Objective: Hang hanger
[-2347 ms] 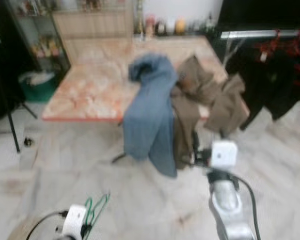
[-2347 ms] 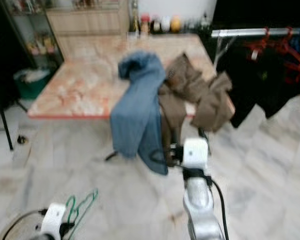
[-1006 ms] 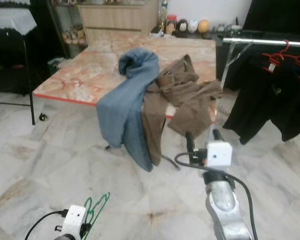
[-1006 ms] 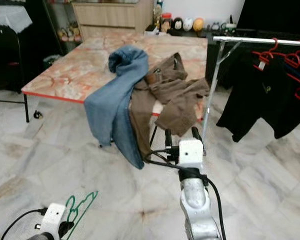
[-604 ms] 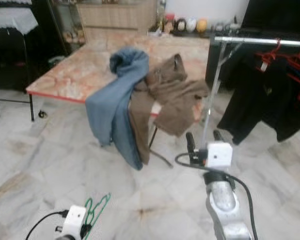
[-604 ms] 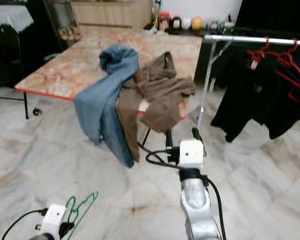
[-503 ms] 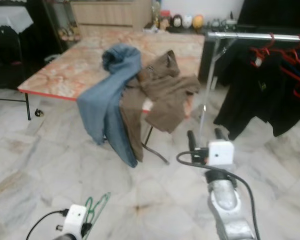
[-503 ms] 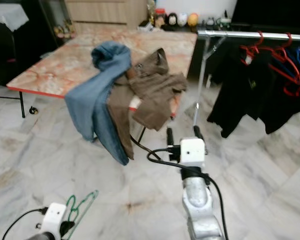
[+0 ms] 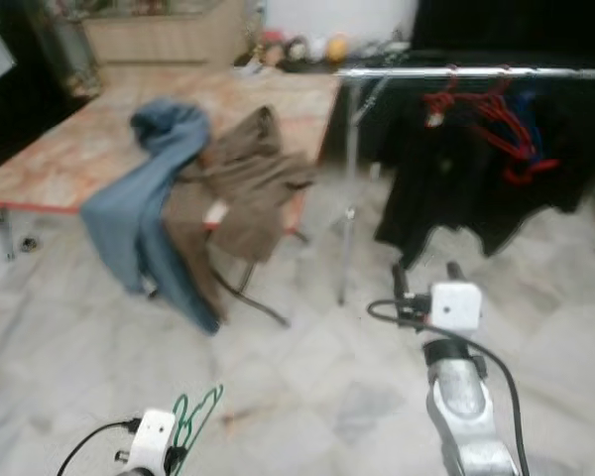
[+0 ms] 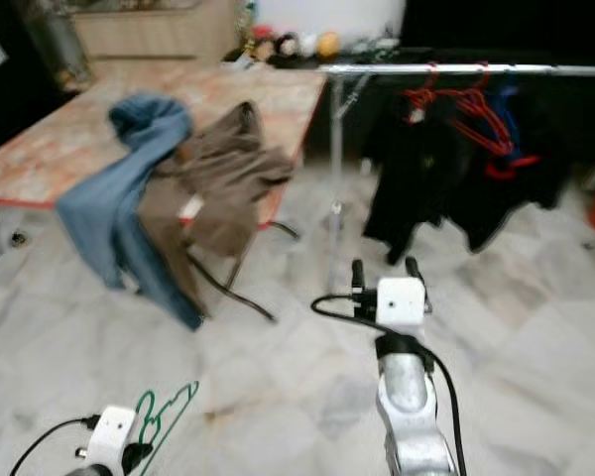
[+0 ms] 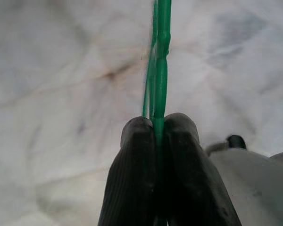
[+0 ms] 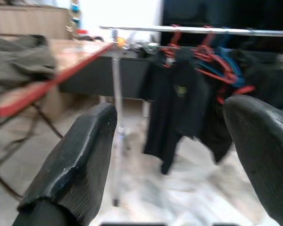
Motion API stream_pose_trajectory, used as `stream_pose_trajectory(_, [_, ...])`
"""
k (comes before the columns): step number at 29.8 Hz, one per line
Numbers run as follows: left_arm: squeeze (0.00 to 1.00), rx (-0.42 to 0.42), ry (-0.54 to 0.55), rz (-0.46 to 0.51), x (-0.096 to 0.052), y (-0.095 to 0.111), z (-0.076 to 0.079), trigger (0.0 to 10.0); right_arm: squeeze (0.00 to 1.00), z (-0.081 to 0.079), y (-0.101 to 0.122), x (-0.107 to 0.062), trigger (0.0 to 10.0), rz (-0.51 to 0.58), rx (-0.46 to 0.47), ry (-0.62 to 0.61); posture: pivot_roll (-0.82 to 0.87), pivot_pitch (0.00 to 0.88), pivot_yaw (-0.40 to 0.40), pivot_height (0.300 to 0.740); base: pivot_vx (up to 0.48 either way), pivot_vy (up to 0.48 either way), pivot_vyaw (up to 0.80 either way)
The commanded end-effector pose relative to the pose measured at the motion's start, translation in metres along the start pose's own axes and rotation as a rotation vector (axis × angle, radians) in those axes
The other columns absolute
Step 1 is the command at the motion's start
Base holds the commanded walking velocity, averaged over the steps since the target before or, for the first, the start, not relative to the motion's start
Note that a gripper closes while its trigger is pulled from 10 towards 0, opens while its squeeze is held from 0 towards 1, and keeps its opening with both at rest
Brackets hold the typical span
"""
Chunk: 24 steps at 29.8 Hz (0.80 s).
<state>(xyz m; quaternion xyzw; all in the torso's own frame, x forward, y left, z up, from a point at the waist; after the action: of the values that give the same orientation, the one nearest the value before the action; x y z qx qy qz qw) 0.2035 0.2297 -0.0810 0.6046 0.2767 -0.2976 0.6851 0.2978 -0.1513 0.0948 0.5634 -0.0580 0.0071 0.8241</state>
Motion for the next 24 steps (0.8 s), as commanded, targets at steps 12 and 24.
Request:
stream_pose_trajectory(12, [0.00, 0.021, -0.002, -0.015, 0.0002, -0.0008, -0.0001, 10.0, 0.00, -0.0024, 0.0040, 0.0007, 10.0, 0.022, -0.006, 0.007, 0.08, 0.000, 0.050, 0.740, 0.000, -0.308, -0.06])
stream_pose_trajectory(24, [0.00, 0.030, -0.013, 0.013, 0.0016, 0.0071, 0.0014, 10.0, 0.00, -0.0023, 0.0078, 0.0013, 10.0, 0.047, -0.011, 0.013, 0.08, 0.000, 0.051, 0.740, 0.000, -0.233, 0.00])
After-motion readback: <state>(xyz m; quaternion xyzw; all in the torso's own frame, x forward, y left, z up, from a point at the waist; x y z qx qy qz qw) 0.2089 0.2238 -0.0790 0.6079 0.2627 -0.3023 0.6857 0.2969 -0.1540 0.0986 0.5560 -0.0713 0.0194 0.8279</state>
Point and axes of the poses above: a point about 5 cm out from each wrist's last joint towards the gripper, its own x axis pointing out of the wrist towards the gripper, its own y axis along the axis of the wrist's last joint, z = x × y, the point moved 2 cm from there along x, pointing out of the wrist towards the gripper, and after that the axes turned 15 degrees about -x, right-handed, at the moved point
